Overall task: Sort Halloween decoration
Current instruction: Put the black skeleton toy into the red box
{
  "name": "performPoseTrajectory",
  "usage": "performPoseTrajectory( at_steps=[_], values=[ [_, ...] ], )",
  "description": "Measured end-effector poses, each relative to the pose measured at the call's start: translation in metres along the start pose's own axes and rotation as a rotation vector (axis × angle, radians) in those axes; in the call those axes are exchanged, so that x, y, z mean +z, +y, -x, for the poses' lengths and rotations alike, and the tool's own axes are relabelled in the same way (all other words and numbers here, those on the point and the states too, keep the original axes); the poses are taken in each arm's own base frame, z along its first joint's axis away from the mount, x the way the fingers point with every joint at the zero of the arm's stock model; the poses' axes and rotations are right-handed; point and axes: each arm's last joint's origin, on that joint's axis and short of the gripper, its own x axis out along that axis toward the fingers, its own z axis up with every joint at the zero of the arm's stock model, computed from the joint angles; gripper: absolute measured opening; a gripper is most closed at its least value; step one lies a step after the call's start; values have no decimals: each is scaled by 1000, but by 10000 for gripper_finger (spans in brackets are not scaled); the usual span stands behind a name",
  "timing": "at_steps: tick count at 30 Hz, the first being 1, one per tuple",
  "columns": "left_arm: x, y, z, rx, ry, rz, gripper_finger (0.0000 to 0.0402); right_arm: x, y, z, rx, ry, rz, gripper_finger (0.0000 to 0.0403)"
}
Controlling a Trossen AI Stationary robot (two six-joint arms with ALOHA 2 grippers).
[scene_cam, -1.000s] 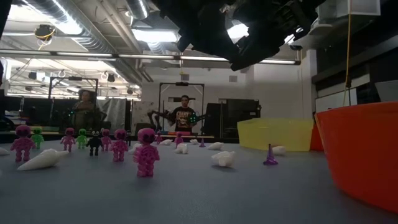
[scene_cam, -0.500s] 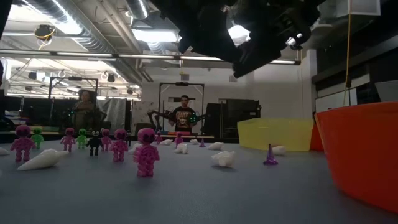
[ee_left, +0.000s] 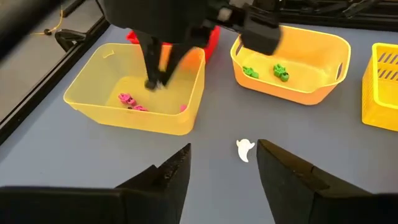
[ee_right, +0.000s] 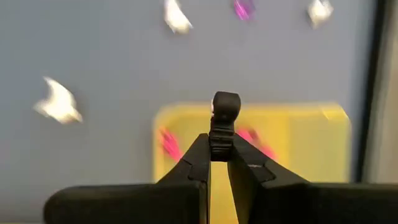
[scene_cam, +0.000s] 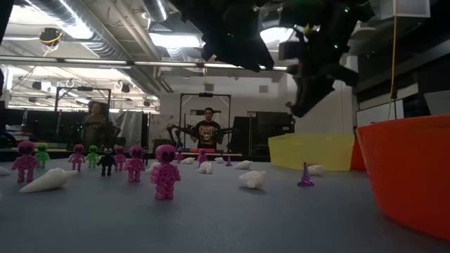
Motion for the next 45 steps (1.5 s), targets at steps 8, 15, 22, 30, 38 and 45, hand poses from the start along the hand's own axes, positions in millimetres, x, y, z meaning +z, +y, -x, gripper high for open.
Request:
performPoseTrajectory(
  at_steps=[8, 15, 22, 30, 38, 45],
  values=[
    [0, 0, 0, -3, 2, -1, 167, -23, 1, 3, -141, 280, 44, 31],
    [-1, 0, -1, -6, 5, -4, 167, -36, 4, 8, -114, 407, 15, 31],
    [-3, -1, -1, -51, 38, -14, 167, -43, 6, 11, -94, 478, -6, 31],
    [-4, -2, -1, -106, 52, -19, 167, -46, 6, 13, -88, 512, 17, 31],
    [-1, -8, 2, -279, 34, -143, 167, -48, -1, 10, -184, 529, 16, 31],
    [2, -10, 3, -353, -2, -208, 167, -60, -28, 3, -157, 557, -132, 31]
  ],
)
